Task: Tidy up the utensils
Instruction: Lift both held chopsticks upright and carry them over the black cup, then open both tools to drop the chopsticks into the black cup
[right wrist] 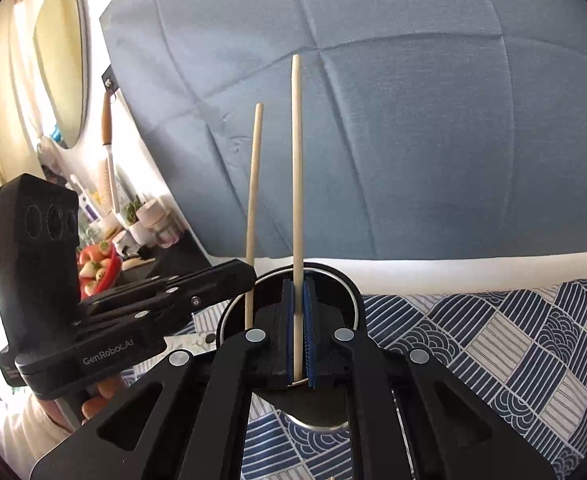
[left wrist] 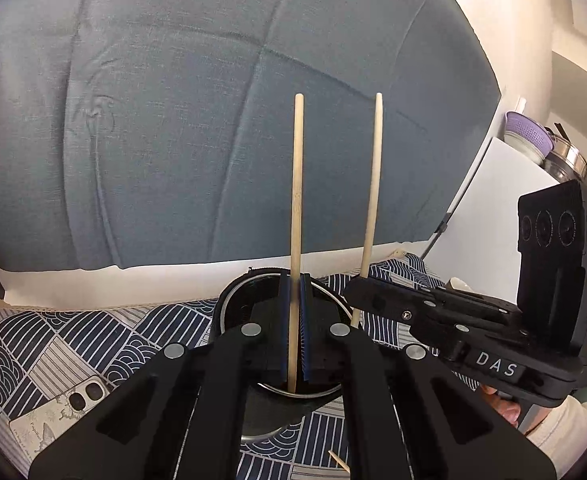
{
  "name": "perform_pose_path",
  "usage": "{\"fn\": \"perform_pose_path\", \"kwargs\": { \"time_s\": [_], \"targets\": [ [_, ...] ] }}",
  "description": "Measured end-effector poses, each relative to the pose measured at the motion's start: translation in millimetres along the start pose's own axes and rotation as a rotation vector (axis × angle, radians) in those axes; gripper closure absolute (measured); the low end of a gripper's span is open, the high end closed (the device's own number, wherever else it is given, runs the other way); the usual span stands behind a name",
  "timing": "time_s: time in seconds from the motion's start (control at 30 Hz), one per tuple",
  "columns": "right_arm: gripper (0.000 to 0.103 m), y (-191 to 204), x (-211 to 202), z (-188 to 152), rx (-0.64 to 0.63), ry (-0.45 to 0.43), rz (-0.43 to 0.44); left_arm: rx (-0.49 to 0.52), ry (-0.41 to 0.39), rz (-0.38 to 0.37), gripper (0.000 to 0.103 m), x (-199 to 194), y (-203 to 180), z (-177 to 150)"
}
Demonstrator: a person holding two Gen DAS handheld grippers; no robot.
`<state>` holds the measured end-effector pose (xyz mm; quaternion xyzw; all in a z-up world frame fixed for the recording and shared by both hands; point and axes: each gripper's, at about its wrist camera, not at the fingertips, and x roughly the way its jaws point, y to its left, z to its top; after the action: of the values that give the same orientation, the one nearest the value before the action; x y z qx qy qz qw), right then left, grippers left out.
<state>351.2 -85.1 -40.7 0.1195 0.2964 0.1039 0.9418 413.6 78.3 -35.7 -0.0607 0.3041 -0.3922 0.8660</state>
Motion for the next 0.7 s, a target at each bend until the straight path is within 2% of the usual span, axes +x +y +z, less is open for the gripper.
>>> {"fn": "perform_pose_path", "kwargs": {
  "time_s": [0.23,0.4,0.7],
  "targets": [
    [0.098,13.6,-13.5,-4.5,-0.096,-0.002,-0.033,0.063,0.032,0.032,0.098,-7.5,-7.8,-8.1],
    [0.099,28.4,-14.6,-13.0,-0.225,0.041,-0.104,0.1,0.067,0.056,0.098,-9.5,-11.3,-13.1],
    [0.098,27.1,-4.3,-24.7,-0.252,0.093,-0.154,0.128,0.091,0.095,0.098,-12.8,-14.6,-15.5]
  ]
}}
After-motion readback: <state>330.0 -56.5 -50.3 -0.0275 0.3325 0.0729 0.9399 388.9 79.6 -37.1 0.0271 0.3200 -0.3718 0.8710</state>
